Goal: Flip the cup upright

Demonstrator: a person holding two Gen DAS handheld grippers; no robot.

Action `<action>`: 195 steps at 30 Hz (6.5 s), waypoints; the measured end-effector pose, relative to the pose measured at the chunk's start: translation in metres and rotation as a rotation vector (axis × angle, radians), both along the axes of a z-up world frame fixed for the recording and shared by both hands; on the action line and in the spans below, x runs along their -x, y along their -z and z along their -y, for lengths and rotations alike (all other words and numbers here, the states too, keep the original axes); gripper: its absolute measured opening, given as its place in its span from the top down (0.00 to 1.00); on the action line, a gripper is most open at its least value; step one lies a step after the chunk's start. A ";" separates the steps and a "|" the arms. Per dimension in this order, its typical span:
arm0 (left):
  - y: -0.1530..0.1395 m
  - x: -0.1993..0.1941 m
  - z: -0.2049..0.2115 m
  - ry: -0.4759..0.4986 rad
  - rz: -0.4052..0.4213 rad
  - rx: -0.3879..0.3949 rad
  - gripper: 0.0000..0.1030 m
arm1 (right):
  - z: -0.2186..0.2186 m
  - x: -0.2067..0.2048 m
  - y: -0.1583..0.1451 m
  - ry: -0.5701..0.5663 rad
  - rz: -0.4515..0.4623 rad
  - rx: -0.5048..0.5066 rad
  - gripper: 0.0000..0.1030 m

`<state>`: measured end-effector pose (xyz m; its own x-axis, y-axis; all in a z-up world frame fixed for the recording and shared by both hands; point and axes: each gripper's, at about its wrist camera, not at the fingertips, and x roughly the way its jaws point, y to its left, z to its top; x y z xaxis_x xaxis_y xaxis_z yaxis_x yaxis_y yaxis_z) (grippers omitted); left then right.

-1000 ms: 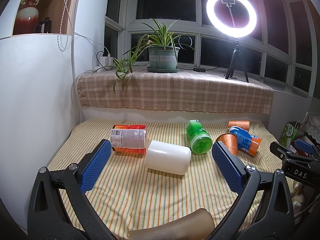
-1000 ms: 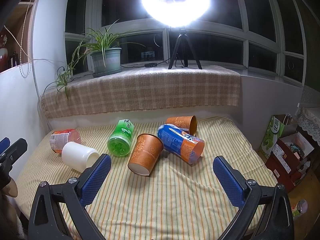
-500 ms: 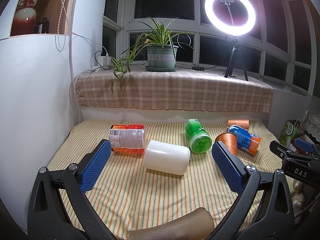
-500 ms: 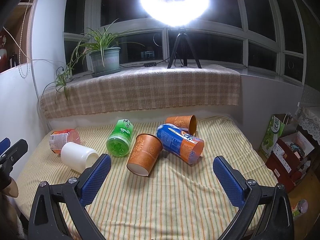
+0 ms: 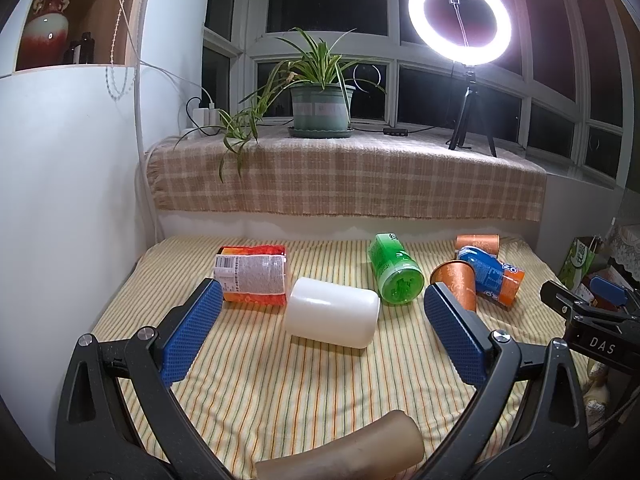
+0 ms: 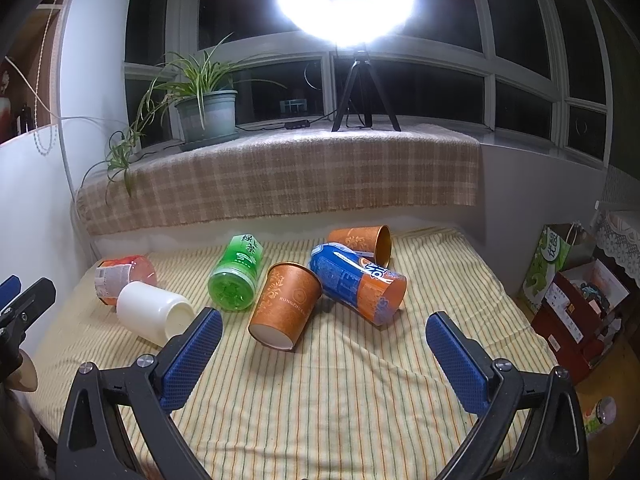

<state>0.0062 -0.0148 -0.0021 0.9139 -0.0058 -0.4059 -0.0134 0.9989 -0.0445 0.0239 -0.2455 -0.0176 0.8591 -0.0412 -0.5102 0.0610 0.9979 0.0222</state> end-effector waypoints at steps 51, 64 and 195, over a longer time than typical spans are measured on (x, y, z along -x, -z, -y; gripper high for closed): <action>0.078 -0.172 0.124 0.466 -0.590 0.160 0.21 | 0.100 0.013 0.051 0.193 -0.127 -0.111 0.00; 0.102 -0.192 0.140 0.452 -0.660 0.136 0.31 | 0.107 0.011 0.057 0.200 -0.139 -0.139 0.00; 0.066 -0.019 -0.019 0.139 -0.376 0.105 0.22 | -0.028 -0.084 0.052 -0.302 -0.325 -0.220 0.33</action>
<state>0.0252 0.0040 -0.0678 0.6898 -0.1780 -0.7018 0.0870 0.9827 -0.1638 0.1080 -0.2178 -0.0693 0.6113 0.3240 -0.7220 -0.1920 0.9458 0.2618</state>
